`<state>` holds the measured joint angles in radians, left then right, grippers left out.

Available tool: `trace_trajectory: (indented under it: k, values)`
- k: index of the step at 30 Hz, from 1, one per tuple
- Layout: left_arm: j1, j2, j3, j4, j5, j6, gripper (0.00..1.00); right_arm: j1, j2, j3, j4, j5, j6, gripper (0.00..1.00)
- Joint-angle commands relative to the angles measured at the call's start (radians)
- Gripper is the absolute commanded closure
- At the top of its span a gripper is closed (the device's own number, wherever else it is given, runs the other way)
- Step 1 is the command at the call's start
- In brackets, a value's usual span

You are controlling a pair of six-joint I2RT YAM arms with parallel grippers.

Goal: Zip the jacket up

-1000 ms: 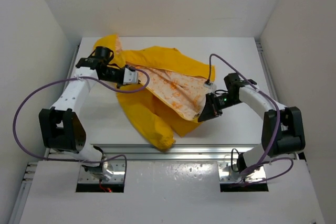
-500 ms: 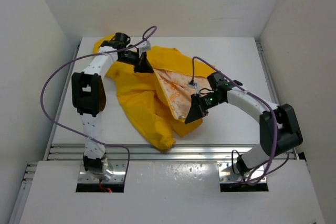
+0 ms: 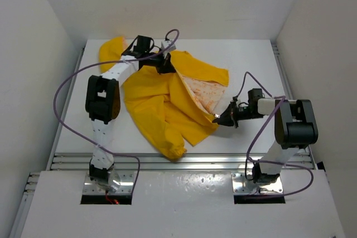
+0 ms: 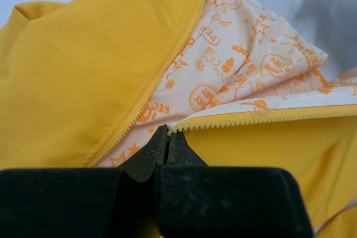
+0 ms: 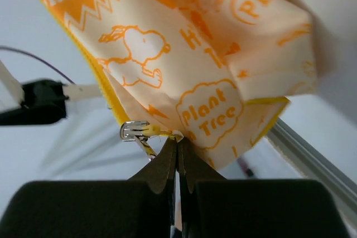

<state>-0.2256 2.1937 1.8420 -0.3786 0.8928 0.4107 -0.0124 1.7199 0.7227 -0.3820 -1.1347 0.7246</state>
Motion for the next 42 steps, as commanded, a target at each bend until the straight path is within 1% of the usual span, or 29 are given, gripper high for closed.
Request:
trace_trajectory:
  k: [1,6,9,10,12,13,14,15,16,17,18,19,20,21,22,23,24,25,26,27,28,29,30,33,34,35,37,40,42]
  values:
    - [0.017,0.007,0.025,0.230,-0.234,-0.064,1.00,-0.049,0.015,-0.057,-0.106,0.038,0.081,1.00]
    - [-0.021,0.058,0.077,0.230,-0.304,-0.088,0.98,-0.127,0.026,-0.113,-0.153,0.095,0.097,1.00]
    - [-0.032,0.077,0.100,0.221,-0.315,-0.116,0.65,-0.135,0.018,-0.112,-0.210,0.101,0.043,1.00]
    - [-0.032,0.077,0.100,0.221,-0.315,-0.128,0.46,-0.135,0.011,-0.111,-0.221,0.102,0.035,1.00]
    - [-0.018,0.055,0.079,0.256,-0.283,-0.156,0.39,-0.135,0.000,-0.111,-0.238,0.101,0.019,1.00]
    - [-0.003,-0.007,0.039,0.318,-0.235,-0.253,0.37,-0.133,-0.003,-0.095,-0.235,0.084,0.004,1.00]
    - [0.012,-0.050,-0.084,0.405,-0.145,-0.330,0.35,-0.126,0.000,-0.086,-0.239,0.079,-0.010,1.00]
    - [0.026,-0.095,-0.140,0.540,-0.114,-0.404,0.35,-0.127,-0.005,-0.083,-0.197,0.057,-0.002,1.00]
    - [0.037,-0.174,-0.185,0.562,-0.083,-0.500,0.35,-0.118,-0.005,-0.088,-0.169,0.026,0.050,1.00]
    - [0.037,-0.211,-0.240,0.563,-0.022,-0.527,0.37,-0.116,-0.008,-0.094,-0.138,0.000,0.073,1.00]
    - [0.028,-0.250,-0.265,0.508,-0.008,-0.553,0.39,-0.094,-0.023,-0.109,-0.020,-0.016,0.100,1.00]
    - [0.028,-0.288,-0.291,0.482,-0.008,-0.625,0.40,-0.086,-0.031,-0.123,0.017,-0.028,0.163,1.00]
    - [0.017,-0.369,-0.366,0.468,0.036,-0.665,0.42,-0.078,-0.039,-0.127,0.046,-0.030,0.180,1.00]
    - [0.008,-0.414,-0.413,0.468,0.049,-0.708,0.42,-0.043,-0.058,-0.132,0.119,-0.028,0.190,1.00]
    - [0.008,-0.518,-0.519,0.468,0.037,-0.783,0.41,-0.031,-0.066,-0.135,0.138,-0.033,0.212,1.00]
    - [-0.009,-0.519,-0.570,0.468,0.005,-0.812,0.38,-0.018,-0.088,-0.141,0.190,-0.031,0.225,1.00]
    - [-0.038,-0.629,-0.614,0.455,-0.043,-0.837,0.33,0.004,-0.097,-0.150,0.245,-0.025,0.258,1.00]
    - [-0.055,-0.681,-0.654,0.455,-0.108,-0.863,0.29,0.005,-0.135,-0.178,0.274,-0.002,0.298,1.00]
    - [-0.073,-0.727,-0.685,0.437,-0.188,-0.930,0.22,0.005,-0.147,-0.195,0.358,0.007,0.332,1.00]
    - [-0.092,-0.761,-0.705,0.411,-0.339,-0.944,0.20,0.035,-0.157,-0.209,0.462,0.013,0.402,1.00]
    - [-0.121,-0.805,-0.705,0.356,-0.409,-0.954,0.18,0.040,-0.178,-0.224,0.559,0.024,0.436,1.00]
    - [-0.130,-0.818,-0.705,0.334,-0.467,-0.976,0.16,0.048,-0.183,-0.259,0.604,0.026,0.520,1.00]
    - [-0.130,-0.818,-0.705,0.310,-0.518,-0.986,0.16,0.055,-0.184,-0.266,0.712,0.027,0.548,1.00]
    - [-0.130,-0.813,-0.682,0.242,-0.477,-1.091,0.16,0.077,-0.239,-0.305,0.811,0.064,0.627,1.00]
    - [-0.142,-0.813,-0.693,0.228,-0.418,-1.130,0.18,0.097,-0.253,-0.304,0.816,0.073,0.618,1.00]
    - [-0.143,-0.801,-0.705,0.218,-0.385,-1.218,0.20,0.104,-0.279,-0.307,0.821,0.101,0.596,1.00]
    - [-0.176,-0.801,-0.754,0.218,-0.341,-1.289,0.24,0.139,-0.316,-0.307,0.853,0.121,0.563,1.00]
    - [-0.195,-0.812,-0.809,0.208,-0.341,-1.392,0.31,0.163,-0.408,-0.316,0.818,0.223,0.487,1.00]
    - [-0.221,-0.822,-0.823,0.196,-0.350,-1.463,0.31,0.184,-0.493,-0.341,0.781,0.269,0.445,1.00]
